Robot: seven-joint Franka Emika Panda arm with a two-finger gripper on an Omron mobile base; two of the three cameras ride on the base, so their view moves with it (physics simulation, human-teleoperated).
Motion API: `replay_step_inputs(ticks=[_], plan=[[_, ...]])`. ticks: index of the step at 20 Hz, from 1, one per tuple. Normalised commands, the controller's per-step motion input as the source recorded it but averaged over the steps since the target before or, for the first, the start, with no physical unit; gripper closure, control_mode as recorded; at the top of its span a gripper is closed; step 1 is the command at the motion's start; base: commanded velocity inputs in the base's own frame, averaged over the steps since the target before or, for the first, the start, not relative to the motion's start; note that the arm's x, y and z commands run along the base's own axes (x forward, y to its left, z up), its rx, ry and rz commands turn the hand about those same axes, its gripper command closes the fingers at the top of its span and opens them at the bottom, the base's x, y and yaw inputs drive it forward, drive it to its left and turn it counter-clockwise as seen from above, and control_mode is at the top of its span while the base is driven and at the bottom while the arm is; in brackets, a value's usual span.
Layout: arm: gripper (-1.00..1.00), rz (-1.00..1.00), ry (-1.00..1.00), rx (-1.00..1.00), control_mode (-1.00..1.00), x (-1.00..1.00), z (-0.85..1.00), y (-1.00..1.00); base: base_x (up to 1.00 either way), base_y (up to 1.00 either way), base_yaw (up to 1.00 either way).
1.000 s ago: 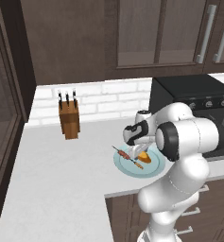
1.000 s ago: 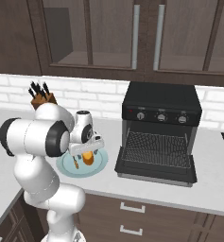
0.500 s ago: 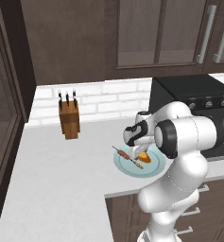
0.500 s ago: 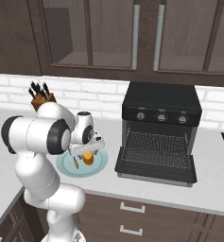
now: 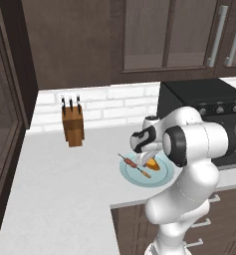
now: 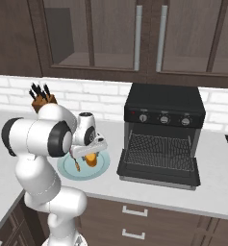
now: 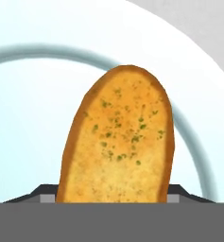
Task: Pick up the kebab skewer and baguette bread, and place them inside the toaster oven. Close the toaster oven door and start by setting the timer.
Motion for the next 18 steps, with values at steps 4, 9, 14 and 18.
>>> replay_step_inputs(ticks=[4,9,14,18], plan=[[1.00,0.00,0.00,0.00,-1.00,0.00,0.05,0.00,0.00,0.00,0.00],[1.00,-0.03,0.00,0.01,-1.00,-0.03,0.43,0.00,0.00,0.00,0.00],[1.00,-0.12,-0.02,0.03,-1.00,-0.06,0.52,0.00,0.00,0.00,0.00],[1.00,-0.14,-0.02,0.07,-1.00,-0.16,0.54,-0.11,0.00,0.00,0.00]])
